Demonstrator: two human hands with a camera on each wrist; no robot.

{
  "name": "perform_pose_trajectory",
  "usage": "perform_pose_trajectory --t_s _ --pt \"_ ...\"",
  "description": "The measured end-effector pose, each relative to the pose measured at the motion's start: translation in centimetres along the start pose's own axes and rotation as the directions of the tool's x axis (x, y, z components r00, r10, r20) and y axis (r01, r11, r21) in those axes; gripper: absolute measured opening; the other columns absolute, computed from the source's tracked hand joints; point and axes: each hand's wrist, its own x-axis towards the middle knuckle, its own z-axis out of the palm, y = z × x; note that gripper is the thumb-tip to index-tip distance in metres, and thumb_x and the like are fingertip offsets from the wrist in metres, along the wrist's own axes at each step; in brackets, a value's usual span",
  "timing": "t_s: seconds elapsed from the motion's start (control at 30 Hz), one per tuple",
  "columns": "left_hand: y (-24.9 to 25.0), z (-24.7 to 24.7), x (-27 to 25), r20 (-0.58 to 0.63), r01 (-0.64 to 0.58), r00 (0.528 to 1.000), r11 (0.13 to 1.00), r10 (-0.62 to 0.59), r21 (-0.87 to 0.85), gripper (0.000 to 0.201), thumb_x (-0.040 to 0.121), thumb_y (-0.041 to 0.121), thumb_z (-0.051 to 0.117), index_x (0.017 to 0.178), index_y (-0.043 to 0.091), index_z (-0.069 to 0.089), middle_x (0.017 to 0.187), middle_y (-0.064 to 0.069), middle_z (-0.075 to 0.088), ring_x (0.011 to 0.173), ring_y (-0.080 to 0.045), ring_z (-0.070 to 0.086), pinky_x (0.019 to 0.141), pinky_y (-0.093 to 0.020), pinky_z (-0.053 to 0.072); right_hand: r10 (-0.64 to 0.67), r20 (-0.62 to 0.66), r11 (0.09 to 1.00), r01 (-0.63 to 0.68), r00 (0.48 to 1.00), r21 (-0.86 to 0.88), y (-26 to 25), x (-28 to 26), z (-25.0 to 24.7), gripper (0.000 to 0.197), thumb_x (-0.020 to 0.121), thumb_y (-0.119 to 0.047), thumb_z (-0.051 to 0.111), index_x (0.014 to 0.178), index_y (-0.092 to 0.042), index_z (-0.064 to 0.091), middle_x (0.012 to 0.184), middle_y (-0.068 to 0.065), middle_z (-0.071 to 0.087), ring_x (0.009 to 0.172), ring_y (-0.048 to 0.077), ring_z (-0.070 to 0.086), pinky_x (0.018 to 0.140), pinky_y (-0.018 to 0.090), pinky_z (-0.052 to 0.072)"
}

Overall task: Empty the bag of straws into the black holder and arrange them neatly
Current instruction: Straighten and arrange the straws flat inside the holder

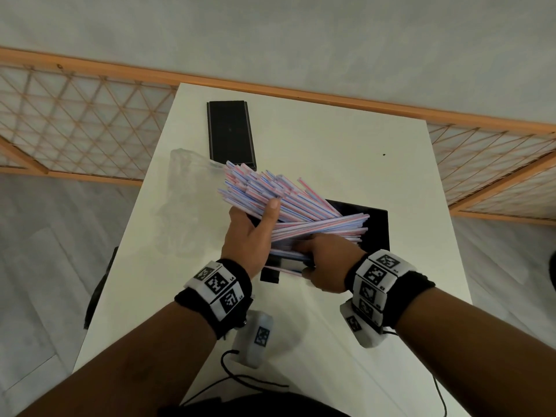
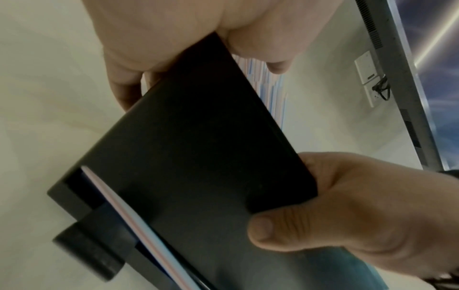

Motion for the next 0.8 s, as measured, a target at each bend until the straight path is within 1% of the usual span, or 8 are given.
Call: perform_pose_trajectory --t_s 0.1,0.17,0.27,0.37,0.47,0.57,0.7,0.8 --pt "0.3 -0.9 -0.1 0.073 0.016 0.997 0.990 -0.026 0.142 0.078 0.082 0.068 0.065 0.144 0.030 0.036 0.133 0.013 0.054 0.121 -0.008 0.056 0.099 -0.024 0.041 -0.018 -0.020 1.000 0.018 1.000 -0.004 -0.2 -0.6 -0.1 0.042 0.082 -0.029 0.059 0.124 -0.032 0.059 0.110 -0.004 0.068 0.102 0.023 0.063 0.087 0.038 0.054" --pt "1.4 -2.2 -0.2 0.169 -0.043 0.985 0.913 -0.029 0.406 0.080 0.076 0.072 0.069 0.141 0.032 0.045 0.133 0.012 0.056 0.121 -0.010 0.056 0.100 -0.027 0.043 0.004 -0.092 1.000 -0.006 0.996 -0.017 -0.1 -1.8 -0.7 0.035 0.079 -0.038 0.060 0.113 -0.031 0.061 0.100 -0.007 0.069 0.096 0.021 0.065 0.081 0.035 0.055" --pt "5.4 -4.0 -1.3 0.222 -0.129 0.964 0.470 -0.148 0.873 0.066 0.063 0.084 0.067 0.098 0.029 0.060 0.094 0.007 0.063 0.091 -0.017 0.063 0.078 -0.028 0.051 0.088 -0.277 0.990 -0.115 0.957 -0.082 0.8 -4.1 -1.9 0.042 0.071 -0.056 0.067 0.101 -0.027 0.061 0.095 -0.006 0.064 0.091 0.022 0.061 0.074 0.032 0.052" --pt "9.1 -3.9 -2.7 0.262 -0.246 0.958 0.136 -0.115 0.960 0.050 0.066 0.070 0.073 0.079 0.024 0.058 0.072 0.009 0.057 0.073 -0.017 0.061 0.065 -0.026 0.045 0.121 -0.323 0.976 -0.172 0.938 -0.132 1.8 -4.9 -1.9 0.067 0.059 -0.069 0.068 0.110 -0.025 0.058 0.107 -0.003 0.056 0.099 0.024 0.054 0.081 0.033 0.049" --pt "10.2 -1.2 -3.7 0.494 -0.487 0.868 0.107 -0.053 0.867 0.040 0.075 0.057 0.074 0.083 0.023 0.054 0.082 0.005 0.058 0.081 -0.021 0.061 0.065 -0.030 0.044 0.174 -0.214 0.967 -0.208 0.961 -0.147 2.0 -3.7 -0.7 0.066 0.066 -0.070 0.063 0.115 -0.025 0.055 0.116 -0.002 0.057 0.109 0.025 0.056 0.090 0.034 0.048" --pt "8.2 2.3 -3.8 0.637 -0.630 0.769 0.103 -0.058 0.770 0.045 0.081 0.043 0.074 0.115 0.022 0.052 0.116 0.000 0.057 0.109 -0.022 0.056 0.081 -0.037 0.047 0.159 -0.188 0.969 -0.189 0.969 -0.156 2.0 -2.6 0.1 0.057 0.073 -0.063 0.056 0.120 -0.031 0.058 0.121 -0.003 0.058 0.115 0.026 0.055 0.093 0.037 0.048" --pt "4.8 4.0 -2.5 0.608 -0.612 0.776 0.033 -0.169 0.790 0.074 0.083 0.036 0.075 0.143 0.019 0.034 0.143 -0.003 0.046 0.133 -0.026 0.043 0.107 -0.043 0.041 0.189 -0.194 0.977 -0.204 0.962 -0.059 2.2 -2.1 0.2 0.052 0.075 -0.052 0.063 0.120 -0.027 0.054 0.120 0.001 0.058 0.111 0.026 0.058 0.090 0.037 0.050" --pt "3.4 3.6 -1.6 0.587 -0.601 0.783 -0.006 -0.205 0.799 0.074 0.084 0.037 0.071 0.147 0.022 0.034 0.147 -0.002 0.043 0.138 -0.026 0.038 0.111 -0.044 0.036 0.207 -0.171 0.977 -0.213 0.963 -0.013 2.4 -2.0 0.3 0.044 0.075 -0.046 0.064 0.113 -0.024 0.057 0.111 0.000 0.066 0.100 0.025 0.065 0.081 0.033 0.052"
